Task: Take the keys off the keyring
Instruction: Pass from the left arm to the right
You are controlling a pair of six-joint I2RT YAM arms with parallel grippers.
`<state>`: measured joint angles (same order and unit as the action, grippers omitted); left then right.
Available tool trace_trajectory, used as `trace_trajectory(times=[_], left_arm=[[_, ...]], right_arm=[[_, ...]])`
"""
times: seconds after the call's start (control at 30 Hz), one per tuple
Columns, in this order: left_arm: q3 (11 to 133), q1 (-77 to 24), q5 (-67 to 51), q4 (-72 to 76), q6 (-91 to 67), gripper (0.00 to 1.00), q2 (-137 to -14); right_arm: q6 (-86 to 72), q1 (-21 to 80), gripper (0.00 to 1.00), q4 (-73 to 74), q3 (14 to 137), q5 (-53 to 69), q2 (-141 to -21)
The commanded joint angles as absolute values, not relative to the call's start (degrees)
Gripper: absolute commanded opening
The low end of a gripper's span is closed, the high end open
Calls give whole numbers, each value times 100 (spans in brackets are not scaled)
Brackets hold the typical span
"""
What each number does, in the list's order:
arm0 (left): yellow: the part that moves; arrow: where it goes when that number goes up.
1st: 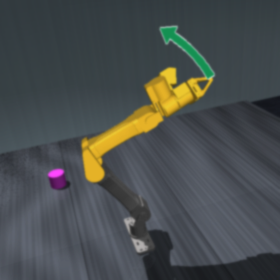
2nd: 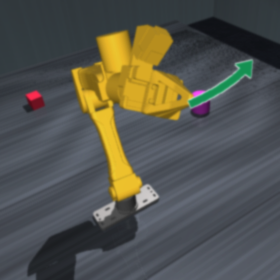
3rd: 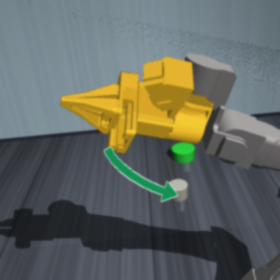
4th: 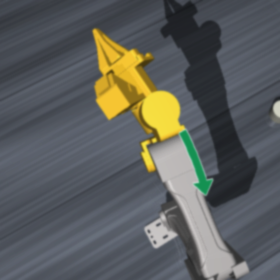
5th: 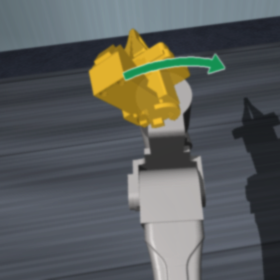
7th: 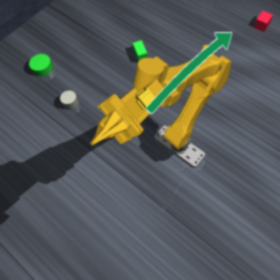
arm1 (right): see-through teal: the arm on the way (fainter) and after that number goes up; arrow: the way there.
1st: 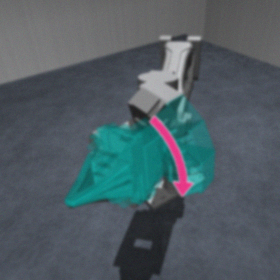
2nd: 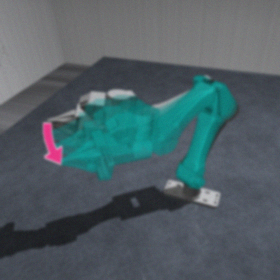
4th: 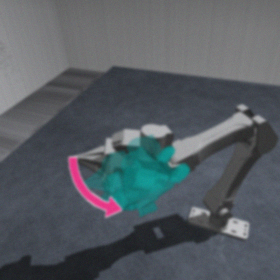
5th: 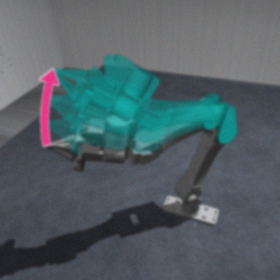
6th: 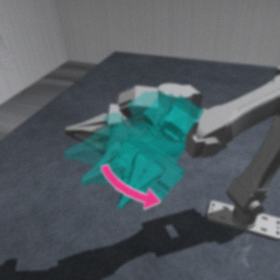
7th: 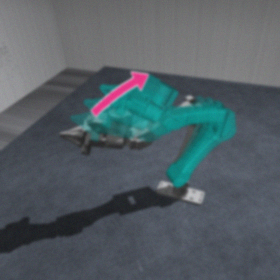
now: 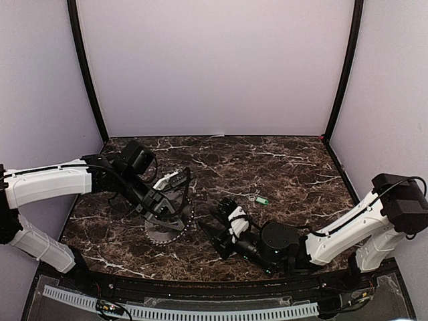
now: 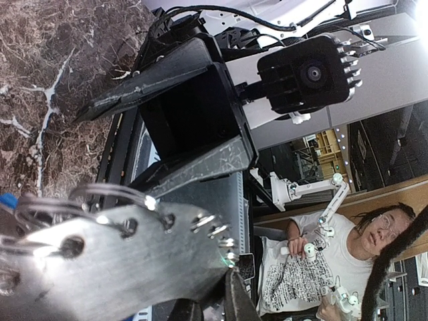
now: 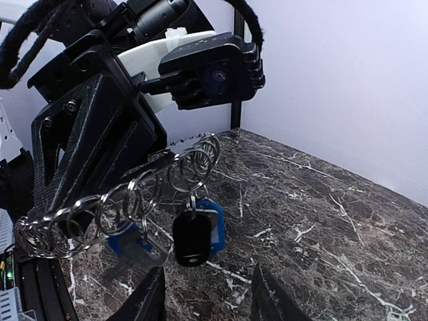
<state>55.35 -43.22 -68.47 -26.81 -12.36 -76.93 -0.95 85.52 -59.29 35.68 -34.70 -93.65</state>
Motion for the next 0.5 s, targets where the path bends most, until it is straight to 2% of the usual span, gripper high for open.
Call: trace_trajectory(times=[0.0, 0.27, 0.47], left_arm=[[5631, -4296, -7083, -2635, -1117, 0, -7566], [5601, -4290, -7071, -2565, -1156, 0, -7585], [5594, -4296, -7091, -2550, -1166, 0, -7603]], right_arm=[[68, 8578, 44, -6140, 3710, -3549, -9370], [343, 8596, 45, -6607, 3471, -2897, -9314], [644, 8627, 38, -6732, 3586, -2952, -9402]])
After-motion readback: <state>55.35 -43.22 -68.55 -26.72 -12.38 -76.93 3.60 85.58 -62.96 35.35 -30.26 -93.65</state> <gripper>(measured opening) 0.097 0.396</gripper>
